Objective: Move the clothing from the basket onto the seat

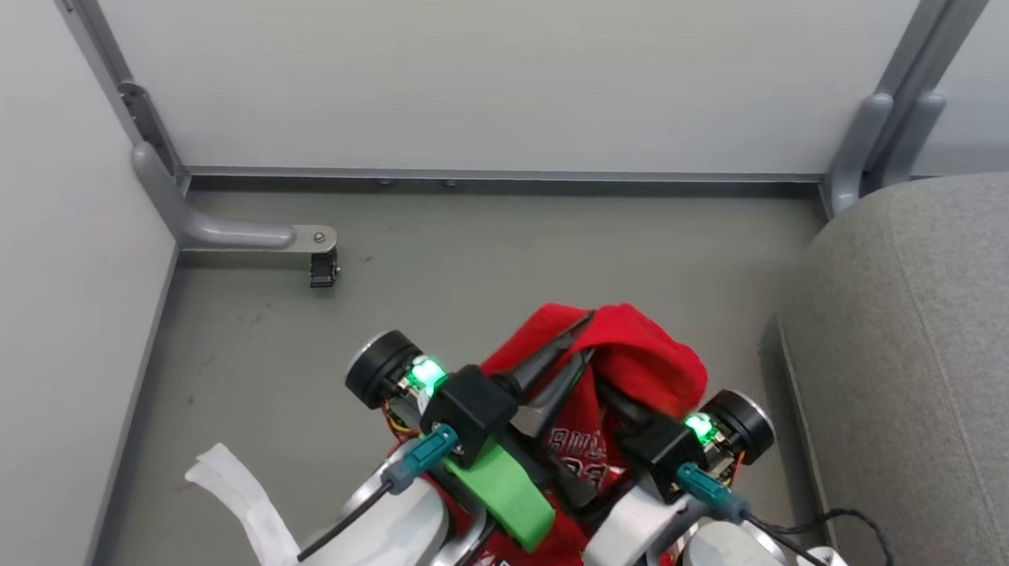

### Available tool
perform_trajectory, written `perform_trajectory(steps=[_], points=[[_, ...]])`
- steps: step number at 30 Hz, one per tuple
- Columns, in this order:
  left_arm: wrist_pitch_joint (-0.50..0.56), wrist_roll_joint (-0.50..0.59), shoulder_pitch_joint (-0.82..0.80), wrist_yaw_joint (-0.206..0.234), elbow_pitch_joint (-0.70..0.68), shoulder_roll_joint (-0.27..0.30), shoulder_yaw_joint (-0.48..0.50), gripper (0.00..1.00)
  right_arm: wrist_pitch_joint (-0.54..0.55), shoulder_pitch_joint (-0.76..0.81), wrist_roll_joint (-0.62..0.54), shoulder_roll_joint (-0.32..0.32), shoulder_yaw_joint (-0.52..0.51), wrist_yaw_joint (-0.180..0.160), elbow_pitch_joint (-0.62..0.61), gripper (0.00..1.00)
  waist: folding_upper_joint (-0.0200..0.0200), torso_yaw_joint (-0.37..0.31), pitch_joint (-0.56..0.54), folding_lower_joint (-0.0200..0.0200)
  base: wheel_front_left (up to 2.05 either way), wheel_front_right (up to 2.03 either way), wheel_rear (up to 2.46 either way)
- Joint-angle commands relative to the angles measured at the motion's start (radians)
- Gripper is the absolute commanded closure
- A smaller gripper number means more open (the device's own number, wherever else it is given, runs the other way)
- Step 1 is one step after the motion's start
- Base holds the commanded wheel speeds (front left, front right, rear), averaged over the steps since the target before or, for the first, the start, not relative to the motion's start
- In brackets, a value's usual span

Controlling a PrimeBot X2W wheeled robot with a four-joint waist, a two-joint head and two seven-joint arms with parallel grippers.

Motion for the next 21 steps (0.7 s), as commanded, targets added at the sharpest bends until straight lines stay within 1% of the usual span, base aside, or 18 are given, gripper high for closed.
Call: perform_trajectory(steps=[1, 2, 6, 7, 8, 9, 13, 16, 17, 21], points=[[0.0, -0.015, -0.012, -0.003, 0.002, 0.0, -0.009, 1.0, 0.0, -0.019, 0.007, 0.003, 0.009, -0.001, 0.036, 0.0, 0.0, 0.022, -0.001, 0.0001, 0.0, 0.0, 0.0], [0.0, -0.022, -0.013, -0.003, 0.001, -0.001, -0.02, 1.0, 0.0, -0.034, 0.02, 0.01, 0.02, -0.001, 0.062, 1.0, 0.0, 0.033, 0.0, 0.0001, 0.0, 0.0, 0.0], [0.0, -0.029, -0.005, -0.003, -0.004, -0.002, -0.029, 1.0, 0.0, -0.043, 0.058, 0.015, 0.015, -0.001, 0.089, 1.0, 0.0, 0.045, 0.0, 0.0001, 0.0, 0.0, 0.0], [0.0, -0.024, -0.001, -0.003, -0.006, -0.002, -0.026, 0.89, 0.0, -0.037, 0.061, 0.015, 0.011, -0.001, 0.088, 1.0, 0.0, 0.042, 0.0, 0.0001, 0.0, 0.0, 0.0], [0.0, -0.018, 0.008, -0.003, 0.0, -0.003, -0.024, 0.27, 0.0, -0.025, 0.068, 0.015, 0.003, -0.001, 0.085, 1.0, 0.0, 0.034, 0.0, 0.0001, 0.0, 0.0, 0.0], [0.0, -0.009, 0.012, -0.003, -0.001, -0.002, -0.02, 0.0, 0.0, -0.013, 0.071, 0.015, -0.007, -0.001, 0.082, 1.0, 0.0, 0.024, 0.0, 0.0001, 0.0, 0.0, 0.0], [0.0, 0.005, 0.049, -0.003, 0.004, 0.001, 0.017, 0.0, 0.0, 0.038, 0.087, 0.015, -0.078, -0.001, 0.054, 1.0, 0.0, -0.054, 0.004, 0.0001, 0.0, 0.0, 0.0], [0.0, 0.018, 0.076, -0.003, 0.013, 0.016, 0.036, 0.0, 0.0, 0.073, 0.078, 0.016, -0.11, -0.001, 0.033, 1.0, 0.0, -0.144, 0.011, 0.0001, 0.0, 0.0, 0.0], [0.0, 0.023, 0.079, -0.003, 0.016, 0.017, 0.033, 0.0, 0.0, 0.082, 0.075, 0.011, -0.124, -0.001, 0.025, 1.0, 0.0, -0.167, 0.013, 0.0001, 0.0, 0.0, 0.0], [0.0, 0.036, 0.089, -0.003, 0.008, 0.016, 0.063, 0.0, 0.0, 0.099, 0.068, -0.002, -0.141, -0.001, 0.003, 1.0, 0.0, -0.301, 0.032, 0.0001, 0.0, 0.0, 0.0]])
